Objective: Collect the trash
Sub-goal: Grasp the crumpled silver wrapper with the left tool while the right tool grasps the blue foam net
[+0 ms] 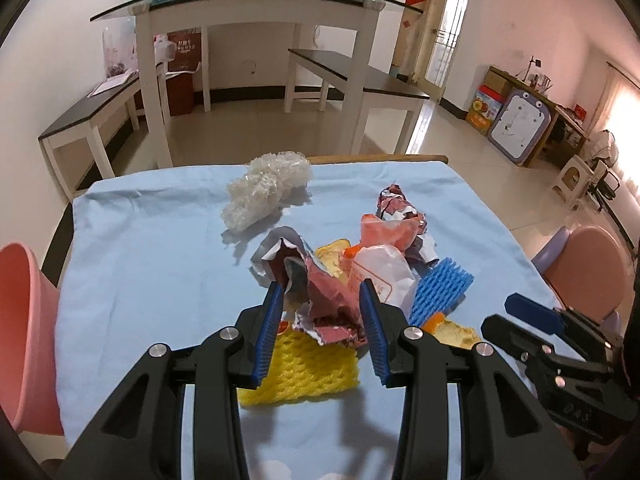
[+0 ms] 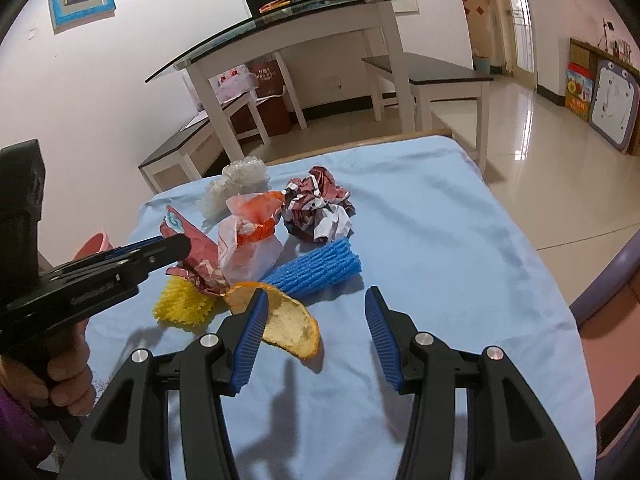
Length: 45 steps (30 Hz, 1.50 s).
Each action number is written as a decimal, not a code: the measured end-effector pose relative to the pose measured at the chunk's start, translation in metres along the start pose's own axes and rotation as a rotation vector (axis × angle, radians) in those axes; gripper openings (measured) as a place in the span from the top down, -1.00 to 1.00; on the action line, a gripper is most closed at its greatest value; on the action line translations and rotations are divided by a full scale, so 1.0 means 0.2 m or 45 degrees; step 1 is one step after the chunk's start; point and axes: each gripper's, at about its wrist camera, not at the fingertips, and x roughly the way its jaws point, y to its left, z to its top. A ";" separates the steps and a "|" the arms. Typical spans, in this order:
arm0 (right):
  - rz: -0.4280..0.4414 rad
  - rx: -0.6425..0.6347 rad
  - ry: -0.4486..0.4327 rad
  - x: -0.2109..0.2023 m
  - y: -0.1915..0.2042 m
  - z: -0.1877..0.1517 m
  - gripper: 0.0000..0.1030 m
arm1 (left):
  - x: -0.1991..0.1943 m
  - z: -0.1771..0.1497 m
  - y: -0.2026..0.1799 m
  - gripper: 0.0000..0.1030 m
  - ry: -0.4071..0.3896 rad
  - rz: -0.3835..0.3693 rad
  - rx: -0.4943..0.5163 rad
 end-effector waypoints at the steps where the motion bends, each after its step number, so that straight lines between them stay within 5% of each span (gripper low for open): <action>1: 0.002 0.003 0.005 0.00 0.00 0.00 0.04 | 0.01 0.00 0.00 0.23 0.003 0.000 -0.003; 6: 0.013 0.017 0.021 0.02 -0.01 0.00 0.04 | 0.03 0.00 -0.01 0.23 -0.002 -0.010 -0.018; 8: 0.015 0.018 0.026 0.02 -0.01 0.00 0.04 | 0.03 0.00 0.00 0.47 -0.004 -0.013 -0.026; 14: 0.018 0.020 0.038 0.03 -0.01 0.00 0.04 | 0.01 -0.01 0.04 0.65 -0.010 -0.036 -0.068; 24: 0.021 0.089 0.034 0.07 -0.05 0.11 0.04 | -0.12 -0.01 0.07 0.67 -0.100 -0.037 -0.059; 35: -0.061 0.118 0.156 0.29 -0.08 0.15 0.04 | -0.21 -0.03 0.14 0.67 -0.126 -0.013 -0.088; 39: -0.055 0.096 0.165 0.30 -0.06 0.14 0.49 | -0.22 -0.05 0.17 0.67 -0.128 -0.010 -0.103; 40: -0.058 0.092 0.155 0.29 -0.05 0.14 0.74 | -0.23 -0.05 0.17 0.67 -0.129 -0.010 -0.104; 45: -0.046 0.092 0.109 0.22 -0.04 0.14 0.85 | -0.25 -0.07 0.19 0.67 -0.139 -0.008 -0.107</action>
